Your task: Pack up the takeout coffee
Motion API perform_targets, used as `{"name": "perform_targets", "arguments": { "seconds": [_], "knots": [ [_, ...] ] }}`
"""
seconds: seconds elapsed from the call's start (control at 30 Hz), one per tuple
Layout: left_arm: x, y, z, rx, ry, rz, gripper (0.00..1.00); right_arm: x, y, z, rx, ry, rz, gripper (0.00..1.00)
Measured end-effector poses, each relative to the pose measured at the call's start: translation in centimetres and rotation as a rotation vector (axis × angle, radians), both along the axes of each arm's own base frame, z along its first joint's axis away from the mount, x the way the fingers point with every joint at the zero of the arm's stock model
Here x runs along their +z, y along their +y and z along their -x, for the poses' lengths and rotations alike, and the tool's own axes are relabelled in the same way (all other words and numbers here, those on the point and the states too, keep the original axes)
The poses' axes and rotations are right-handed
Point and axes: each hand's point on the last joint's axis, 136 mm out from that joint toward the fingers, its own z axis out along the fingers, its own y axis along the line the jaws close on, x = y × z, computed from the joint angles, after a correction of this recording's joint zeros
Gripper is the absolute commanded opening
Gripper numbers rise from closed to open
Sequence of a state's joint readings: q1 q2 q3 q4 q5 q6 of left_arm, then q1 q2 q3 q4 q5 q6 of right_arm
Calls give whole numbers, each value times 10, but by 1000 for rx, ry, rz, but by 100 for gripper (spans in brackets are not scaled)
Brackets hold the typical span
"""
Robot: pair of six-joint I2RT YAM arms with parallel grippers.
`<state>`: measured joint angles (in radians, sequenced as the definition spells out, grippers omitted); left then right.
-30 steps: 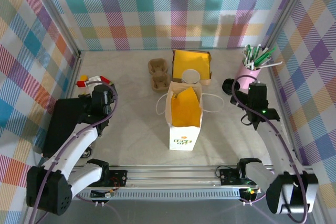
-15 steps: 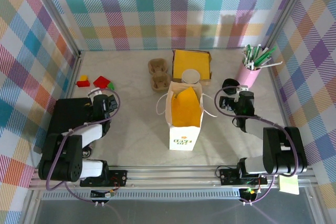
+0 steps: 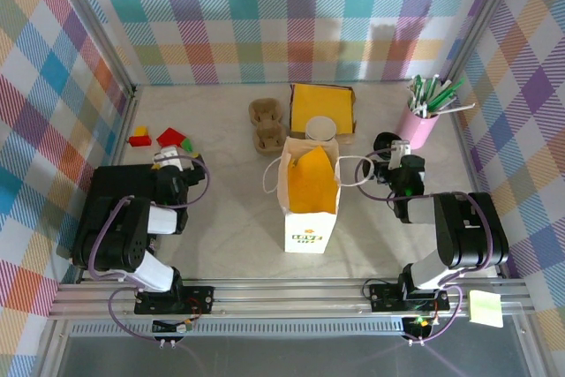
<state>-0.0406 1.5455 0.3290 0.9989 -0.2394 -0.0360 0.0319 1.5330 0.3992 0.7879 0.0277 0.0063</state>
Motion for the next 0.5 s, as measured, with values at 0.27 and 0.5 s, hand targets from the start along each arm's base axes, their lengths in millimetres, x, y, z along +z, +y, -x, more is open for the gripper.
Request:
{"name": "perform_targets", "arguments": {
  "seconds": [0.27, 0.5],
  "knots": [
    [-11, -16, -6, -38, 63, -14, 100, 0, 0, 0, 4, -1, -5, 99],
    [-16, -16, -5, -41, 86, -20, 100, 1, 0, 0, 6, -2, -6, 99]
  ]
}}
